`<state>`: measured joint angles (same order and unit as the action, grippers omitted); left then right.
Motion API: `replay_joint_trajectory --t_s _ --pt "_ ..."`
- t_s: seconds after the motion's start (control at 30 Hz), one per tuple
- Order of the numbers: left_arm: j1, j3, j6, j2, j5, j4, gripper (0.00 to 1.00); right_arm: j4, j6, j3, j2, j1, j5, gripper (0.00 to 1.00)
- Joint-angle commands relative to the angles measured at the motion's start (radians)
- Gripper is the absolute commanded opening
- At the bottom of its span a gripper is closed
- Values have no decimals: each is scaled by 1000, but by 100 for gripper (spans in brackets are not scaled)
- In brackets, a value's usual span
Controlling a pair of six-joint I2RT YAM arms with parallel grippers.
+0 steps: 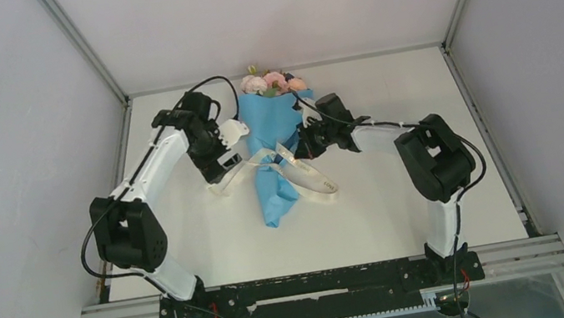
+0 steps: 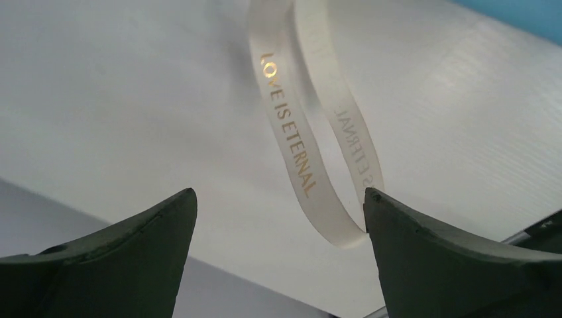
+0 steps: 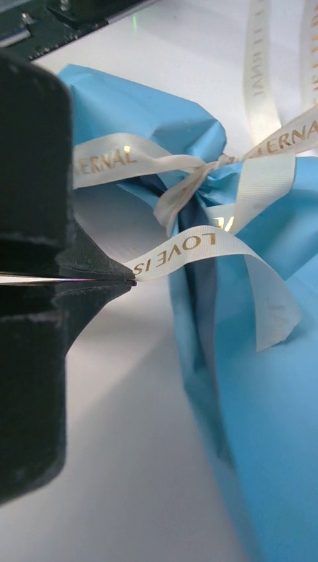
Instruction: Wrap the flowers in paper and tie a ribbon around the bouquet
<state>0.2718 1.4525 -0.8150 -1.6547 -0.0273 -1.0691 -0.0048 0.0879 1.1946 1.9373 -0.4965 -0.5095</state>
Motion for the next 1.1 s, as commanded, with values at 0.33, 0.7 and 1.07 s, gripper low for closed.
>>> replay_joint_trajectory --t_s 0.33,0.7,1.07 --pt "193 42 129 7 -115 170 100 61 47 -46 -151 34 -18 0" --pt "160 250 340 -305 -295 188 74 101 94 -146 -281 69 11 0" --pt "161 219 271 -342 -332 138 21 161 173 -227 -523 150 4 0"
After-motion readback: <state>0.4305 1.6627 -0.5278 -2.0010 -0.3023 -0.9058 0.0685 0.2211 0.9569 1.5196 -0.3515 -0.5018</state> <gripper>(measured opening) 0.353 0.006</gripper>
